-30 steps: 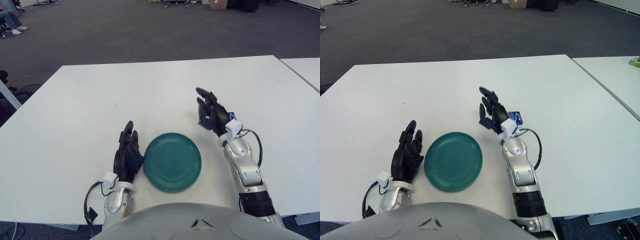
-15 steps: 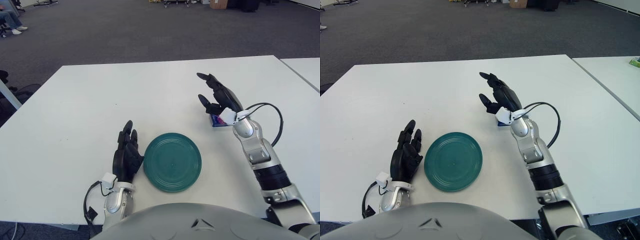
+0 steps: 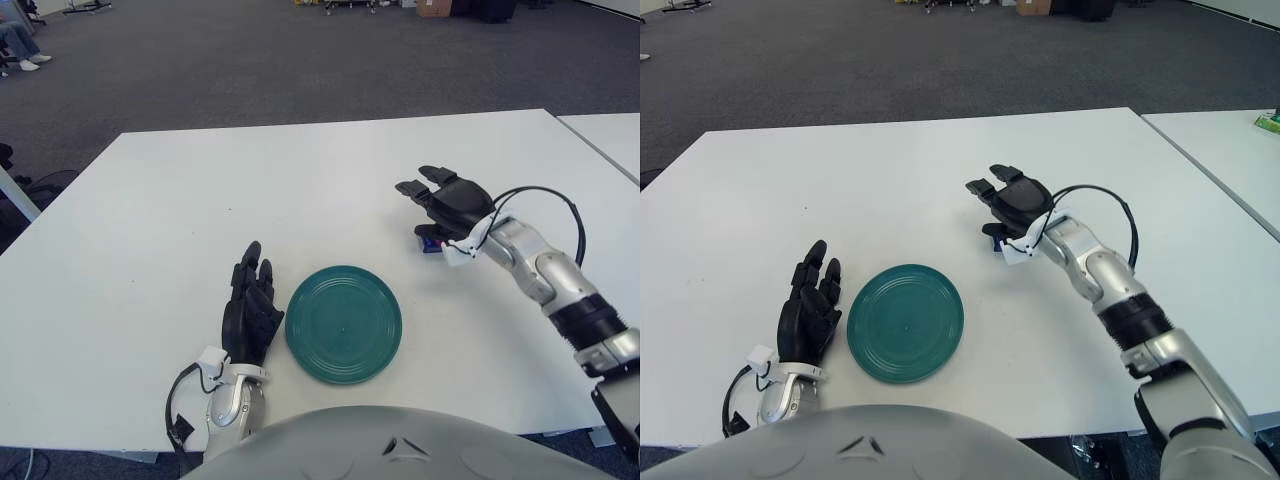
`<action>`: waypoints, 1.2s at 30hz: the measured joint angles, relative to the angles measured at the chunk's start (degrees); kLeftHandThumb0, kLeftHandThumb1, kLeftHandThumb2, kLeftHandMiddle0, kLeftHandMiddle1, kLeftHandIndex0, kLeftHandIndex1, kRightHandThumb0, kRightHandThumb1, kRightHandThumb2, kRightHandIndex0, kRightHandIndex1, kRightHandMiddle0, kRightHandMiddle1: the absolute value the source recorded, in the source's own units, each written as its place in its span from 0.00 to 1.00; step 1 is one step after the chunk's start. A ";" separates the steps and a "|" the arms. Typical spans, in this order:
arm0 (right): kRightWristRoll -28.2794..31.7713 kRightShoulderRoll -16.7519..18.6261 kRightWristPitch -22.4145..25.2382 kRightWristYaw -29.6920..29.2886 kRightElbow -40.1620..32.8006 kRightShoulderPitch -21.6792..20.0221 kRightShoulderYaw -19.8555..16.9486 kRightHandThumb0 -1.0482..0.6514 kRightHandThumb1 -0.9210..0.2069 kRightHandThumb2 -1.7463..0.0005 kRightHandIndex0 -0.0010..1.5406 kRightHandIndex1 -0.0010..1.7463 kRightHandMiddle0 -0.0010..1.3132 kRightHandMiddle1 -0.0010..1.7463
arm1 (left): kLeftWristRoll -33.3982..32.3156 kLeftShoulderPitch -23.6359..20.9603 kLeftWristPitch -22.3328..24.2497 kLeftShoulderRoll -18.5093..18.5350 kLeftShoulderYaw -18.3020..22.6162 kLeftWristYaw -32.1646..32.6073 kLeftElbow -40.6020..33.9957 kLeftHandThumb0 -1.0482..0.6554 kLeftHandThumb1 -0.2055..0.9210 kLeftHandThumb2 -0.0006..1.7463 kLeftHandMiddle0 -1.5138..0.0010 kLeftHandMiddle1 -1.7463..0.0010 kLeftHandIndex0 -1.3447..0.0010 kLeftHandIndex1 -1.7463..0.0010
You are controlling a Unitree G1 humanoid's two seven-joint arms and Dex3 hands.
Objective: Put the gum into the plate.
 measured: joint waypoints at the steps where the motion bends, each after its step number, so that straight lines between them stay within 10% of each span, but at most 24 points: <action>1: -0.02 -0.11 -0.33 0.02 0.60 -0.71 0.05 0.08 0.00 0.56 0.07 0.01 0.00 0.13 | 0.00 0.01 -0.03 0.00 0.00 -0.06 0.00 0.01 1.00 0.57 0.93 1.00 1.00 0.81; 23: 3.05 -3.06 -9.75 0.51 10.76 -2.70 0.56 0.00 0.00 0.54 0.00 0.00 0.00 0.00 | 4.09 -0.08 -2.84 0.07 0.35 1.14 1.19 0.01 1.00 0.54 0.95 1.00 1.00 0.85; 36: 4.80 -3.15 -12.24 10.40 17.06 -5.59 3.04 0.00 0.00 0.52 0.00 0.00 0.00 0.00 | 6.92 -2.55 -7.56 1.44 0.64 0.26 5.12 0.00 1.00 0.56 0.98 1.00 1.00 0.85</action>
